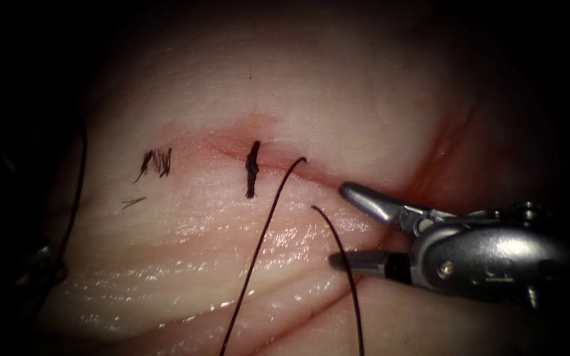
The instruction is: Wound Closure
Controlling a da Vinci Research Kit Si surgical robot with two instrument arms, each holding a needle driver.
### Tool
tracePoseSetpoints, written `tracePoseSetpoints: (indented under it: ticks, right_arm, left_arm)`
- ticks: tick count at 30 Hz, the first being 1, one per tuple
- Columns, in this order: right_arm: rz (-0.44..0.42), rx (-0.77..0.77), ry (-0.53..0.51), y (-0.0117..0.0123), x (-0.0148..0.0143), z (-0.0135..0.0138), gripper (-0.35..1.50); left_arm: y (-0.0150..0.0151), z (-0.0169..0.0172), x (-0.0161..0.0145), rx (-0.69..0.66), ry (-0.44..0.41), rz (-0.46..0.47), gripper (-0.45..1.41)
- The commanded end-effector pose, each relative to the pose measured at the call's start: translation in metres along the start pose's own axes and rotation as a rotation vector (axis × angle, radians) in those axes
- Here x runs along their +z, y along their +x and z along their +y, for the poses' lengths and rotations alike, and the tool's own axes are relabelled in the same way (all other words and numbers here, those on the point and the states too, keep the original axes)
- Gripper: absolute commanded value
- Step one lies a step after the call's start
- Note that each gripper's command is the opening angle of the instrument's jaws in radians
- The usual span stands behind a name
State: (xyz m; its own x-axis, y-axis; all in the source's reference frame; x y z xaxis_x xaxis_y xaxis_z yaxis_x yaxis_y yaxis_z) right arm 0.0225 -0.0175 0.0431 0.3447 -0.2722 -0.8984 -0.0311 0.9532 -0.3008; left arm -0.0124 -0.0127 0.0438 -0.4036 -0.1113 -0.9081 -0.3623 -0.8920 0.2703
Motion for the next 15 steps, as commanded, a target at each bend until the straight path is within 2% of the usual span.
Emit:
tracePoseSetpoints:
  ticks: [1,5,7,8,9,10,15]
  right_arm:
    - [0.005,0.004,0.001,-0.0005,0.0013,-0.0003,1.33]
    - [0.011,0.019,0.004,-0.0005,0.0013,0.0001,1.2]
    - [0.012,0.023,0.001,-0.0005,0.0012,0.0004,0.96]
    - [0.013,0.023,0.002,-0.0005,0.0011,0.0004,0.64]
    - [0.015,0.023,0.004,-0.0006,0.0008,0.0004,-0.01]
    - [0.017,0.023,0.002,-0.0006,0.0007,0.0004,-0.35]
    - [0.022,0.021,0.011,-0.0002,0.0004,0.0001,-0.35]
  left_arm:
    - [-0.0003,0.0005,0.0006,0.0,-0.001,0.001,-0.45]
    - [-0.0003,0.0005,0.0006,-0.005,-0.004,0.0,-0.45]
    - [-0.0003,0.0005,0.0006,-0.005,-0.004,0.0,-0.45]
    - [-0.0003,0.0005,0.0006,-0.005,-0.004,0.0,-0.45]
    - [-0.0003,0.0005,0.0006,-0.005,-0.004,0.0,-0.45]
    - [-0.0003,0.0005,0.0006,-0.005,-0.004,0.0,-0.45]
    - [-0.0003,0.0006,0.0007,-0.005,-0.004,0.001,-0.45]
